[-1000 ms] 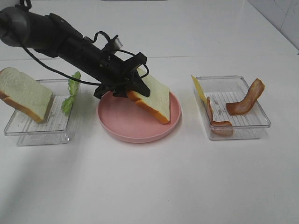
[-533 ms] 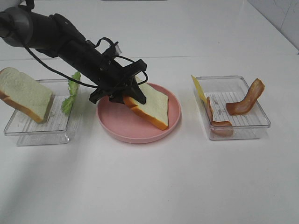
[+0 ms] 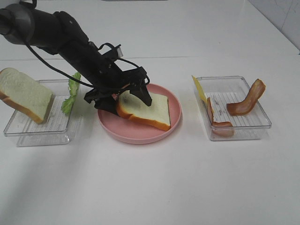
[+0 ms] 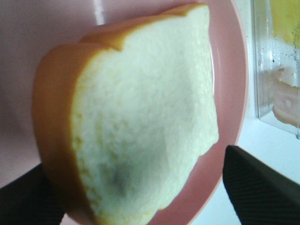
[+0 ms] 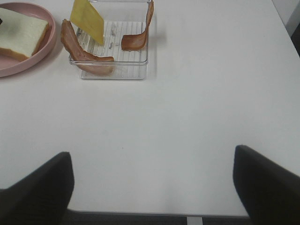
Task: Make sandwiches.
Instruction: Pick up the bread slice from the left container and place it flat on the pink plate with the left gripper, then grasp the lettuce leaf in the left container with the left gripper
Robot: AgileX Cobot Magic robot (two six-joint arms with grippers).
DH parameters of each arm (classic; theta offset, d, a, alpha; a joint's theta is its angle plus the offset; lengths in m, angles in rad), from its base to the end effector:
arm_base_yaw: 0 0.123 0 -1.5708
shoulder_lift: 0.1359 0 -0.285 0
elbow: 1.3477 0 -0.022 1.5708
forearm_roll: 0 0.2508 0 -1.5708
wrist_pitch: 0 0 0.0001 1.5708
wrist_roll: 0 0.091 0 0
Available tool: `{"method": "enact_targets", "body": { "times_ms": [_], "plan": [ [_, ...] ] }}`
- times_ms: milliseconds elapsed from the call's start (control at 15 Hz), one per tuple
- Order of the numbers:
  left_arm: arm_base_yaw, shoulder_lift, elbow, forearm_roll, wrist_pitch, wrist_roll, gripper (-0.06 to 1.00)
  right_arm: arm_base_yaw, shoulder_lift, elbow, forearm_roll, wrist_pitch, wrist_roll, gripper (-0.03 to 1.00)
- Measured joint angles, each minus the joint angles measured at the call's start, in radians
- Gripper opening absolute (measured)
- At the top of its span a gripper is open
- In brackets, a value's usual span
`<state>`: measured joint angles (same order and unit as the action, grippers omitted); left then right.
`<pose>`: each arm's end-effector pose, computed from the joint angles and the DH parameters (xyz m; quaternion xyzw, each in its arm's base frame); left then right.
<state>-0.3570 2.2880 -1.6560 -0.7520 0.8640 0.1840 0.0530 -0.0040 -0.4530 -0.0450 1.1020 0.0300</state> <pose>0.4190 -0.2068 0.1254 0.0405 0.9509 -0.3030 0.0493 -0.0020 -0.0038 0.2610 -0.0092 0.8742 -0.0023 0.4855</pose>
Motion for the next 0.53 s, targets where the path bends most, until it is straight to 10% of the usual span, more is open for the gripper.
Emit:
{"method": "enact_targets", "body": {
  "times_ms": [533],
  "plan": [
    [0.0, -0.196, -0.066, 0.405, 0.205, -0.184, 0.79, 0.0, 0.0, 0.0, 0.0, 0.0, 0.0, 0.89]
  ]
}}
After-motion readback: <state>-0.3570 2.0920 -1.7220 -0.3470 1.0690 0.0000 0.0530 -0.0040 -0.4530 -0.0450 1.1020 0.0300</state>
